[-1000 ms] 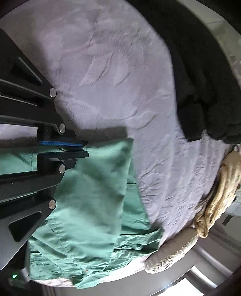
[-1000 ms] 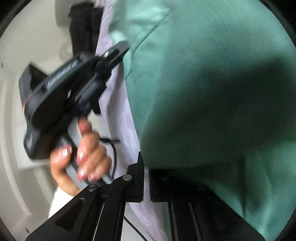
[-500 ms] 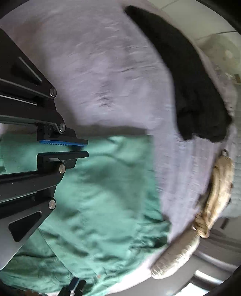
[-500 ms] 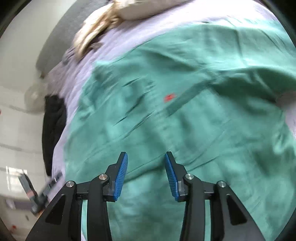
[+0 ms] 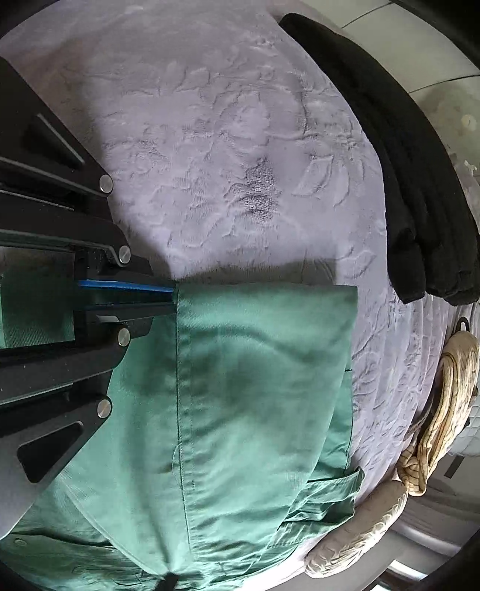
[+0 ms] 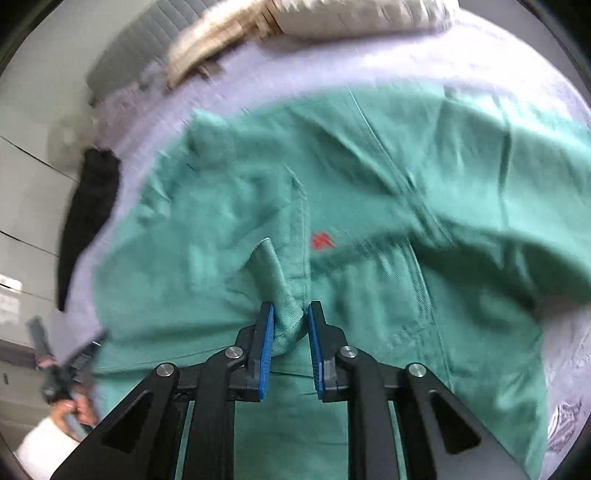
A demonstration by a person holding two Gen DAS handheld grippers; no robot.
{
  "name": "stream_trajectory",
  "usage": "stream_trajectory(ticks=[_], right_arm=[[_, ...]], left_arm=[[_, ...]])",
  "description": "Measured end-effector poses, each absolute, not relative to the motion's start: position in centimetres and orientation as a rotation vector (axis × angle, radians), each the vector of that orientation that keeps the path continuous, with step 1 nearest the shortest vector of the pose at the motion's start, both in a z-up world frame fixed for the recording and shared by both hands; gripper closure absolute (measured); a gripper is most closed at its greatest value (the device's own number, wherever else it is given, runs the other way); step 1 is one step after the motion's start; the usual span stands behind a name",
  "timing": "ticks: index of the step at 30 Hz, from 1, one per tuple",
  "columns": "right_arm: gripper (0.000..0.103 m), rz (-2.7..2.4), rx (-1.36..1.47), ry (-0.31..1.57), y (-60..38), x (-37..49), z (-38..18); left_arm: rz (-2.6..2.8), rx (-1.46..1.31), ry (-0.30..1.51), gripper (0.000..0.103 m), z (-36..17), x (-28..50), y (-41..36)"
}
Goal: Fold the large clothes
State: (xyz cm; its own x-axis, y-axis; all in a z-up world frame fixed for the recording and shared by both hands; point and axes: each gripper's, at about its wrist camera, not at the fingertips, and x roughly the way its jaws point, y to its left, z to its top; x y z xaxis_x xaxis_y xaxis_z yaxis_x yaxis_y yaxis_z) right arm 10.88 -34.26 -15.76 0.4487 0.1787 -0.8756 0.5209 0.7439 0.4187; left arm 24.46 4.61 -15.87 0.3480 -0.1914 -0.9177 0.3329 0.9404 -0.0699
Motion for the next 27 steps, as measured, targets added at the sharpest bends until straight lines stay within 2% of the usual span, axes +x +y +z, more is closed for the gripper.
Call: stream_trajectory(ticks=[12,17,20,21,25,27], right_arm=[[0.078,-0.237,0.806,1.108,-34.2,6.4,-13.4],[0.078,-0.134,0.716,1.008,-32.6,9.0,-12.2],[0.078,-0.170,0.722,1.101,-32.6,10.9,-15.1],[0.082,-0.167,0.743,1.113,-32.7,10.9,-15.8],[0.082,-0.138,0.749,1.127,-32.9,9.7,-16.2],[0.078,-0.137,0.770,1.138,-33.0,8.9,-15.8]], left_arm=[[-0.361,0.117,1.117,0.097,-10.6,20.7,4.6],[-0.333,0.198,1.185,0.097,-14.1,19.0,4.8],[-0.337,0.172,1.172,0.097,-14.9,18.5,5.4],[-0.337,0.182,1.166,0.097,-14.9,18.4,5.4],[-0.343,0.246,1.161,0.097,-14.7,17.3,5.0],[-0.335,0.263,1.167,0.097,-14.4,16.6,4.9]])
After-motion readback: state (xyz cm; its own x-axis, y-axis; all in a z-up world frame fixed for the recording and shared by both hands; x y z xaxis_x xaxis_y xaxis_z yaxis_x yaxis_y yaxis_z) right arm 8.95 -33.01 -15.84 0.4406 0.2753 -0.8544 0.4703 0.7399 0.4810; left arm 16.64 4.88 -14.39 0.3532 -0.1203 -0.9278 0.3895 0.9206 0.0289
